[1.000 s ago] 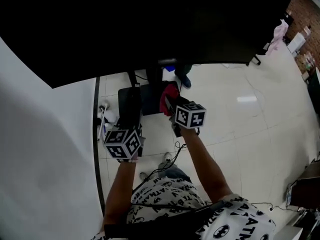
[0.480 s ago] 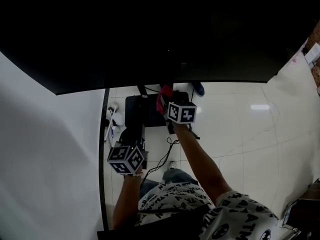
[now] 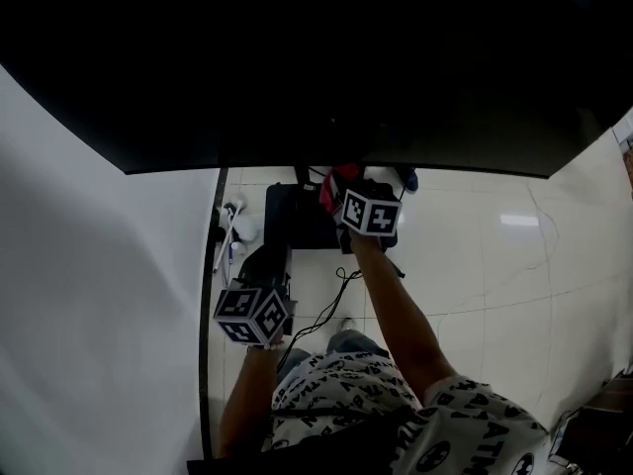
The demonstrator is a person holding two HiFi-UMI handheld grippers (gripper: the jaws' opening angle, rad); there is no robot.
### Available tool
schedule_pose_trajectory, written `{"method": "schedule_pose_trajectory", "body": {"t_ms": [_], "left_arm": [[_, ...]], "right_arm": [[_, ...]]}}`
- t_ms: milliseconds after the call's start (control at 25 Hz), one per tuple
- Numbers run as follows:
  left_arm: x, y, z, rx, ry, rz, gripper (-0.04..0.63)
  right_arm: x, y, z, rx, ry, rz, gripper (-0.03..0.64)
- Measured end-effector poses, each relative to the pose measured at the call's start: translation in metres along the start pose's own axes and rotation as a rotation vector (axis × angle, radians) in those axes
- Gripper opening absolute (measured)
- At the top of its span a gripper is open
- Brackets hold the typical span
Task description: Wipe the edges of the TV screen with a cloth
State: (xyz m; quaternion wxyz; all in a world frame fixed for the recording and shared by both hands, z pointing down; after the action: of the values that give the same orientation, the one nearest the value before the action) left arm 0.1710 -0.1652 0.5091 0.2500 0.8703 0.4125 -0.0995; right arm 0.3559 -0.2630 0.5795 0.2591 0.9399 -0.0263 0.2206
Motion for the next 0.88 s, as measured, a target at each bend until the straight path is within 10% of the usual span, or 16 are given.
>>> {"method": "schedule_pose_trajectory", "body": {"t_ms": [880], "left_arm": [[-0.122,-0.084,0.02,0.097,-0.086,0.154,-0.011]], "right_arm": [[-0.155,0.108,-0.026,-0.175,-0.137,0.124,0.08]]}}
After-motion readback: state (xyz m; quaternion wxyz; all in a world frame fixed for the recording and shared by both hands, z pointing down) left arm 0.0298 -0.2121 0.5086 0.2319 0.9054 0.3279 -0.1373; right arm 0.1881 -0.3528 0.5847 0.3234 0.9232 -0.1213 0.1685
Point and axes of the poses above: the fingertips, and each gripper's own axes: y forward along the fingers, x to its right, z out of its top, the point moved 1 cm from there along -y, backward along the fingers, and after that the axes turned 8 degrees about -x, right-handed, at the moved point
